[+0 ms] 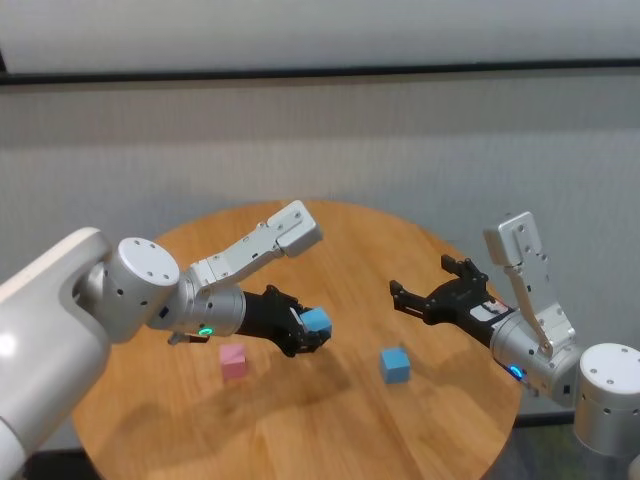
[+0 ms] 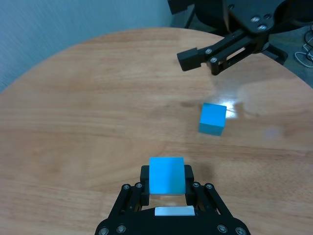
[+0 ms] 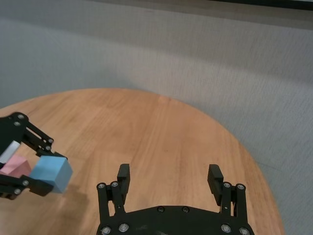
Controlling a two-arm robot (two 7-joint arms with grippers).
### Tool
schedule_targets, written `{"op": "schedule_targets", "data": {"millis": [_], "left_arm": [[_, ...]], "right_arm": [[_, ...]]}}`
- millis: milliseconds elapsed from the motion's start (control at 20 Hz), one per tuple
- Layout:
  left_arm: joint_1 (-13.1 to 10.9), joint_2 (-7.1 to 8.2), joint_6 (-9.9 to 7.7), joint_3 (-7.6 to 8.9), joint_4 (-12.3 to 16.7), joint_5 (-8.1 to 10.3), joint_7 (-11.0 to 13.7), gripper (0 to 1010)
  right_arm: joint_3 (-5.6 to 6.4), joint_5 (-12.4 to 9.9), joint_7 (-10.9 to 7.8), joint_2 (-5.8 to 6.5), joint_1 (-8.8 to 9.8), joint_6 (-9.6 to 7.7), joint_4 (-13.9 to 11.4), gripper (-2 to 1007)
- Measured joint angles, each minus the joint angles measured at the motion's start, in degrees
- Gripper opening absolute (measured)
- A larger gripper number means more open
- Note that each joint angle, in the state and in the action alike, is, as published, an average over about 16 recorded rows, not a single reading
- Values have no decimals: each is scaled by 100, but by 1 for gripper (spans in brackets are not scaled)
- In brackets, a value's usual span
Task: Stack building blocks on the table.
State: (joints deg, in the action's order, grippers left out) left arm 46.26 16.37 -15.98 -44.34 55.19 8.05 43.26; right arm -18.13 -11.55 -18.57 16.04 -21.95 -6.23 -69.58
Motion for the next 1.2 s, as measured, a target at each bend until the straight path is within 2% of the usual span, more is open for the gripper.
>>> {"op": "schedule_targets", "data": {"millis": [500,1200], "left_arm": [[258,-456,273,54,-1008,-138,-66,401],[597,-875,627,79,-2075,-441,-75,401]], "right_arm": [[0,0,0,0,0,0,0,1000],[0,0,0,0,0,0,0,1000]]}}
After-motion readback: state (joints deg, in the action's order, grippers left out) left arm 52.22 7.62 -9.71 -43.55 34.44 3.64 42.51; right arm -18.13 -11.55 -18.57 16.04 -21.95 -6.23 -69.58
